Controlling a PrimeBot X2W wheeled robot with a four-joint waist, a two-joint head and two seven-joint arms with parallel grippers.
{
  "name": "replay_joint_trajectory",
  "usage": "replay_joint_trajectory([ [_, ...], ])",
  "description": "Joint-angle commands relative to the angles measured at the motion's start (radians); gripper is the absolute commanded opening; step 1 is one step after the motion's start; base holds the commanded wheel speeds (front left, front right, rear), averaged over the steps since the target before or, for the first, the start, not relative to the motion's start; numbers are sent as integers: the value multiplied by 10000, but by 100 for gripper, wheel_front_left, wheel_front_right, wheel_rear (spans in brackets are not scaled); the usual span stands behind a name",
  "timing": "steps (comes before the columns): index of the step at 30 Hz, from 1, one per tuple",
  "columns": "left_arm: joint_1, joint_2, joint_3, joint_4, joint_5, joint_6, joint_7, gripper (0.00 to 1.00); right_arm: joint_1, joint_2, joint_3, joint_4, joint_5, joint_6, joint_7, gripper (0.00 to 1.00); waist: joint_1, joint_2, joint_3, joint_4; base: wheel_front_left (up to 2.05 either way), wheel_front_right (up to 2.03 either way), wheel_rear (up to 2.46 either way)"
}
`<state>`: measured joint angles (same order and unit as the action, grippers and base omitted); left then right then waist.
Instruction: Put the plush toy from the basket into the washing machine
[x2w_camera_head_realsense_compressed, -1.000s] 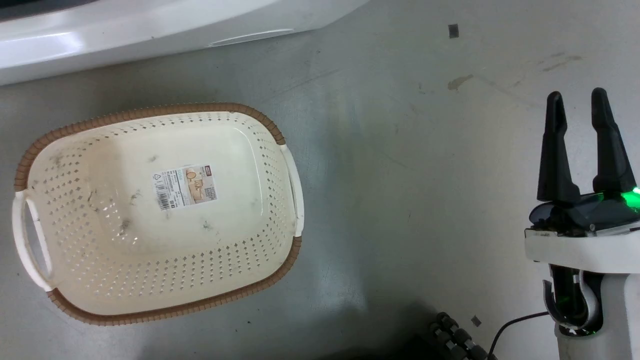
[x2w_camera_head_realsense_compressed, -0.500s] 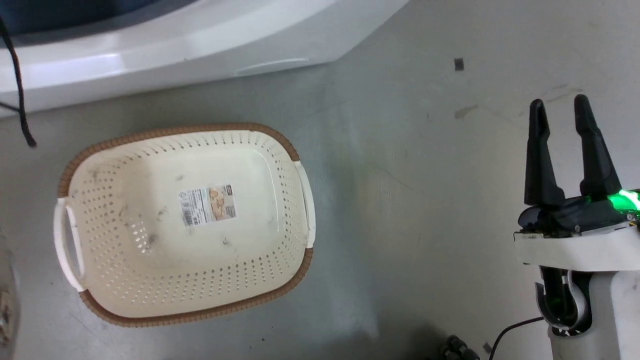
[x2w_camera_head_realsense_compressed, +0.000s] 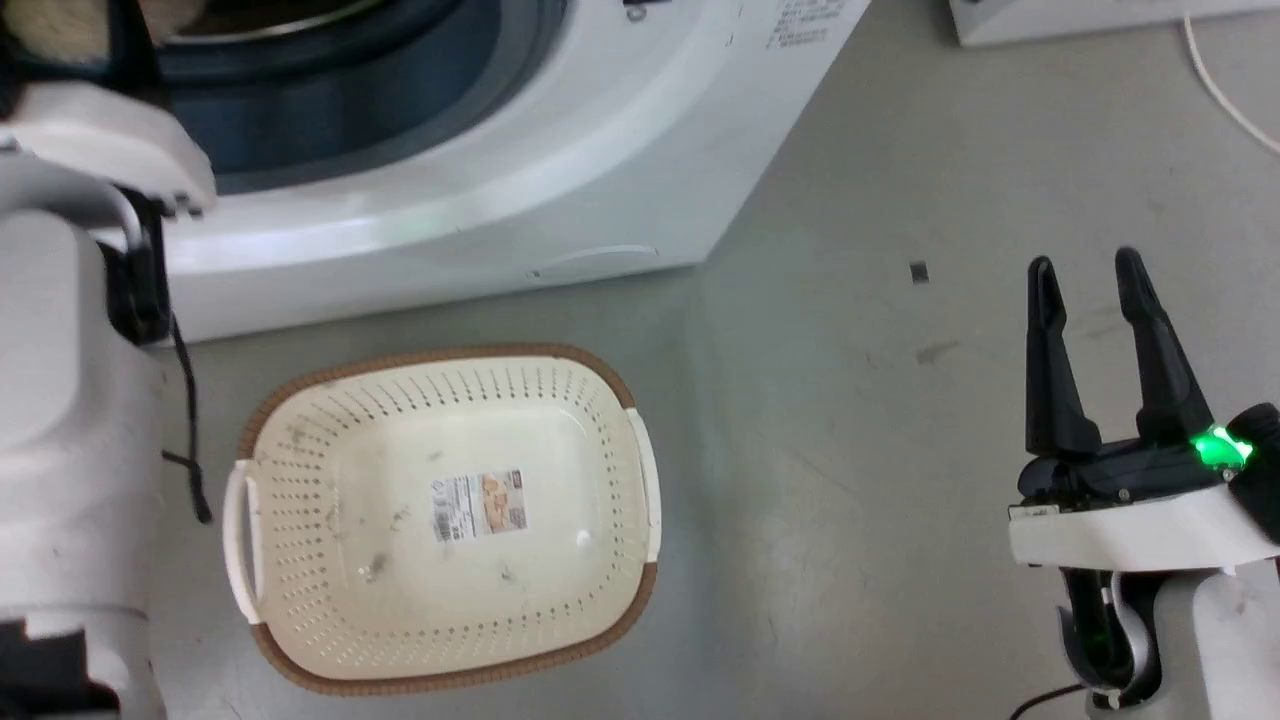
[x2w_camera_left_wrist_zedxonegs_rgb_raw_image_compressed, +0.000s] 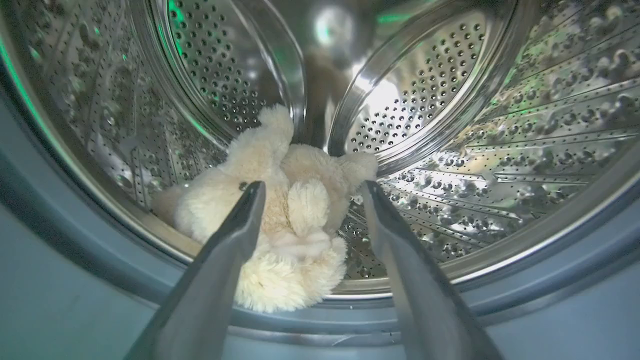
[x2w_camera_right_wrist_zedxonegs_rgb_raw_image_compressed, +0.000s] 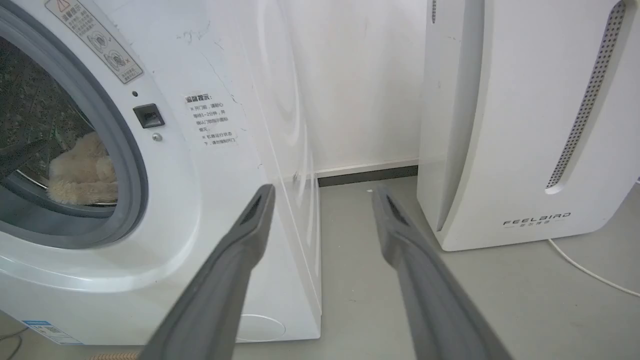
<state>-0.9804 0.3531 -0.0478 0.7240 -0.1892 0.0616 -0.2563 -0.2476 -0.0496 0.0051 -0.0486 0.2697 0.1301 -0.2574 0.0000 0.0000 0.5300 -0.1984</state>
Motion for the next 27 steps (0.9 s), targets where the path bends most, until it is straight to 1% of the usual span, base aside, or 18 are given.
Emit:
replay_joint_trajectory([
  [1, 431, -94, 28, -260, 96, 53, -55, 100, 190, -6, -10, 75, -87, 6, -44, 100, 0, 0, -620, 232, 0, 0, 0],
  [7, 2688, -697, 309, -1702, 238, 182, -55, 100, 636, -6, 9, 119, -246, 6, -44, 100, 0, 0, -1721, 536, 0, 0, 0],
  [11, 4256, -1213, 426, -2925, 447, 263, -55, 100, 966, -6, -75, 148, -348, 6, -44, 100, 0, 0, -2406, 764, 0, 0, 0],
  [18, 6762, -1952, 420, -4546, 869, 129, -55, 100, 1663, -6, -139, 84, -649, 6, -44, 100, 0, 0, -3575, 1247, 0, 0, 0],
  [22, 7988, -2298, 332, -4959, 1039, 21, -55, 100, 2185, -6, -240, 83, -829, 6, -44, 100, 0, 0, -4242, 1565, 0, 0, 0],
  [23, 7988, -2298, 332, -4959, 1039, 21, -55, 100, 2185, -6, -240, 83, -829, 6, -44, 100, 0, 0, -4242, 1565, 0, 0, 0],
  [27, 8811, -2498, 276, -5035, 1115, -77, -55, 100, 2625, -6, -317, 79, -945, 6, -44, 100, 0, 0, -4753, 1834, 0, 0, 0],
])
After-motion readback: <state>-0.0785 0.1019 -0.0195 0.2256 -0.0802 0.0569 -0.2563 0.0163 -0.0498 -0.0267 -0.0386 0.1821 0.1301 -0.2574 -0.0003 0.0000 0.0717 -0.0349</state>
